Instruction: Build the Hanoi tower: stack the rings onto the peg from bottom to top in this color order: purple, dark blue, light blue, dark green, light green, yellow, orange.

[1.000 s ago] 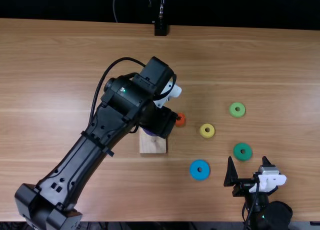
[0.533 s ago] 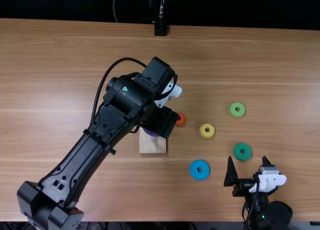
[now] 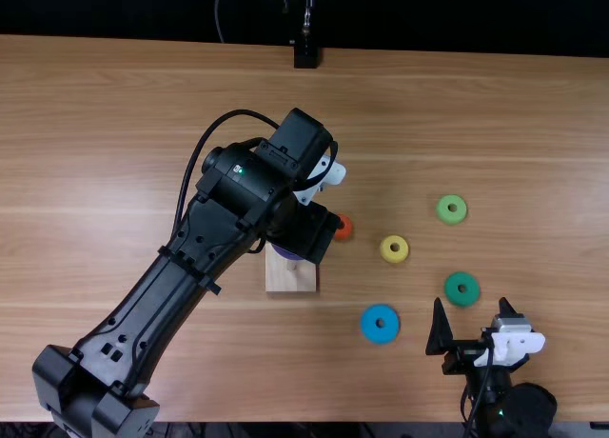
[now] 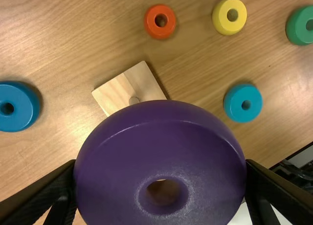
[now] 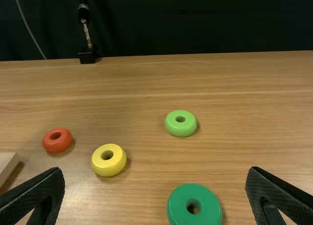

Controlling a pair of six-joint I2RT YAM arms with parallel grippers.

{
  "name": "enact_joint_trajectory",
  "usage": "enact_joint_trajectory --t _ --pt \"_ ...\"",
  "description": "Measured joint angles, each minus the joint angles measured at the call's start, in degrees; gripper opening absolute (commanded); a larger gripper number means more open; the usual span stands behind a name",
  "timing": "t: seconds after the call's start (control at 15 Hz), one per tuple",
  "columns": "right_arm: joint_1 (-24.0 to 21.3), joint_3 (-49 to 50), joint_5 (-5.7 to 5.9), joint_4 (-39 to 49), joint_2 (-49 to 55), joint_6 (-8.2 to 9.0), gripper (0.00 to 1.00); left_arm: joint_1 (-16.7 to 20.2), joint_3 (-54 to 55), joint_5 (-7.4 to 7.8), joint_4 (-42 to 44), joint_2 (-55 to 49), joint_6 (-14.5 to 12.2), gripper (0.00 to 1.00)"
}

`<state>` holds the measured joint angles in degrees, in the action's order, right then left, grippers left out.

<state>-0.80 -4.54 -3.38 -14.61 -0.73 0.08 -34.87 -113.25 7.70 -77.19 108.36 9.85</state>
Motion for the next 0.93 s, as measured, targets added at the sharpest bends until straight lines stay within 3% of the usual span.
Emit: enact_joint_trajectory --t 0.6,0.67,0.8,0.87,0.93 --pt "0.0 0.0 0.02 0.02 0.0 0.0 1.0 0.11 2.75 0.0 0.33 0.02 -0.02 0.0" --pt "0.02 0.0 0.02 0.02 0.0 0.02 1.0 0.09 2.78 0.04 0.28 0.02 0.02 0.13" --pt "0.0 0.0 0.02 0.02 0.0 0.07 1.0 0.11 2.75 0.9 0.31 0.02 0.0 0.76" --pt "0.0 0.0 0.0 0.02 0.0 0.04 1.0 0.11 2.75 1.73 0.28 0.02 0.04 1.0" --pt "0.02 0.0 0.0 0.0 0.0 0.02 1.0 0.44 2.78 2.58 0.2 0.02 0.04 1.0"
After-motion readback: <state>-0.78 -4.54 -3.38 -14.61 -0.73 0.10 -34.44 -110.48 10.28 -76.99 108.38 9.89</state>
